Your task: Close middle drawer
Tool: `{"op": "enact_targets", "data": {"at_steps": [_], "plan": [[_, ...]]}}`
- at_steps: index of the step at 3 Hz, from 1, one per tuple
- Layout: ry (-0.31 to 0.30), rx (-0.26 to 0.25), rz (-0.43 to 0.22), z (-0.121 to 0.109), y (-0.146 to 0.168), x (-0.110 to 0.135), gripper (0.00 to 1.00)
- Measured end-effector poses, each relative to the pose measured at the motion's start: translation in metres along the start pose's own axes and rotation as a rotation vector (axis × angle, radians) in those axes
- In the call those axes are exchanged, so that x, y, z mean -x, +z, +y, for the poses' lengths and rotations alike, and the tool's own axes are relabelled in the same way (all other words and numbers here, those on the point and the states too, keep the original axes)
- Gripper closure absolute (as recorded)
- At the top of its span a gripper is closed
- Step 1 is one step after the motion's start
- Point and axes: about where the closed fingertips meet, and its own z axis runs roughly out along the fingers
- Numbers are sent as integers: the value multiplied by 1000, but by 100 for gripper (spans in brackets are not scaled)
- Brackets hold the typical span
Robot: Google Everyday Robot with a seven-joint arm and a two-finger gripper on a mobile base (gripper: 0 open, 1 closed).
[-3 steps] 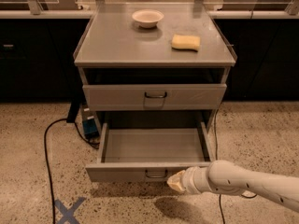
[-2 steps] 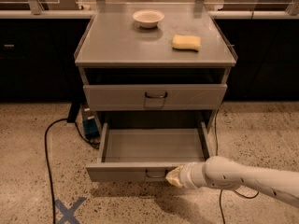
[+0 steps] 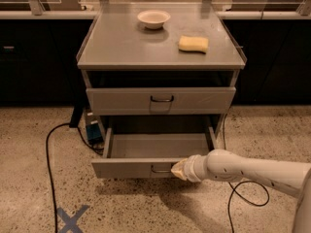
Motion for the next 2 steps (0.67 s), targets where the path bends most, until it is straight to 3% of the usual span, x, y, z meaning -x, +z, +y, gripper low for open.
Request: {"op": "enact_targets", "data": {"at_steps": [1,2], "plan": [[0,0,0,0,0,0,100],[-1,-29,-16,-20,5,6,100]]}}
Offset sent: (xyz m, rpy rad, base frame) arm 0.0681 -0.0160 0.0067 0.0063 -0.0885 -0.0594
